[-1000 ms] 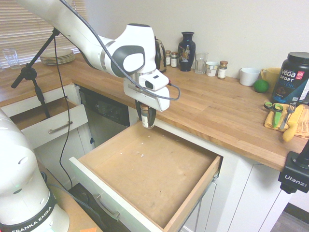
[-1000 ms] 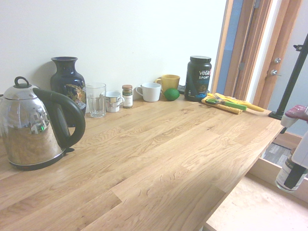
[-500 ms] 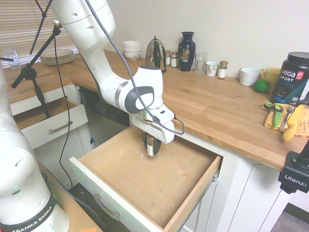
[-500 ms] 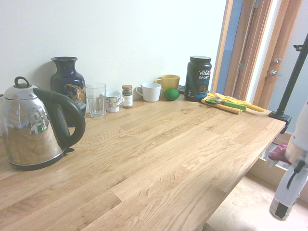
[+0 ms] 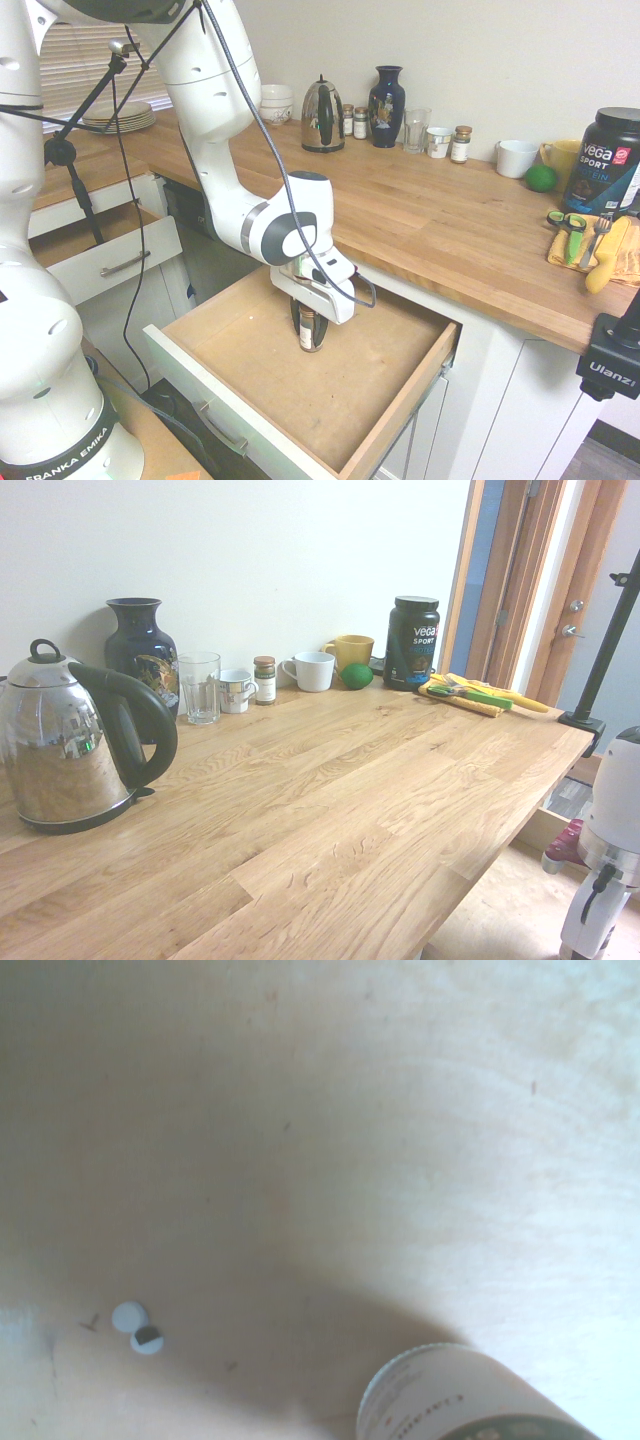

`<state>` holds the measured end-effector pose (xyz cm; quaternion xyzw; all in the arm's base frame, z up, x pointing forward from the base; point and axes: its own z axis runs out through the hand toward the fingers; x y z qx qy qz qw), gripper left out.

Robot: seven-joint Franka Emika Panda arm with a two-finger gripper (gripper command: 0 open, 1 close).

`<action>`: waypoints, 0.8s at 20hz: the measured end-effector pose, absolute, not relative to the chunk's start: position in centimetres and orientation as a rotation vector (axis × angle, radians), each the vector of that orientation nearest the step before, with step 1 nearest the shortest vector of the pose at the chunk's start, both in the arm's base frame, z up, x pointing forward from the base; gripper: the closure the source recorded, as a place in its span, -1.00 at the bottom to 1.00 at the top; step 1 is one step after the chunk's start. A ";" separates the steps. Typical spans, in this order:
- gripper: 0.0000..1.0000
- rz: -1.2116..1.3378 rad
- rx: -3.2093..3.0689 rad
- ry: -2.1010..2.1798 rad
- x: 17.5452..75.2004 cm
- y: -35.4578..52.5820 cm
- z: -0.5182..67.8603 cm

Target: Put seasoning jar in the drawer

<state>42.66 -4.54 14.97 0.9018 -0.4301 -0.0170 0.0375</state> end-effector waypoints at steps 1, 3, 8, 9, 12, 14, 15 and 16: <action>-1.00 -0.054 2.765 -1.332 42.7 -4.5 15.0; -1.00 -0.056 2.763 -1.346 42.7 -4.3 15.0; -1.00 -0.057 2.761 -1.365 42.8 -4.0 15.0; -1.00 -0.054 2.762 -1.366 42.9 -4.0 15.1; -1.00 -0.040 2.765 -1.370 43.3 -4.0 15.3; -1.00 -0.036 2.767 -1.369 43.4 -4.0 15.4; -1.00 -0.032 2.769 -1.368 43.5 -3.9 15.6; -1.00 -0.025 2.772 -1.367 43.6 -3.7 15.9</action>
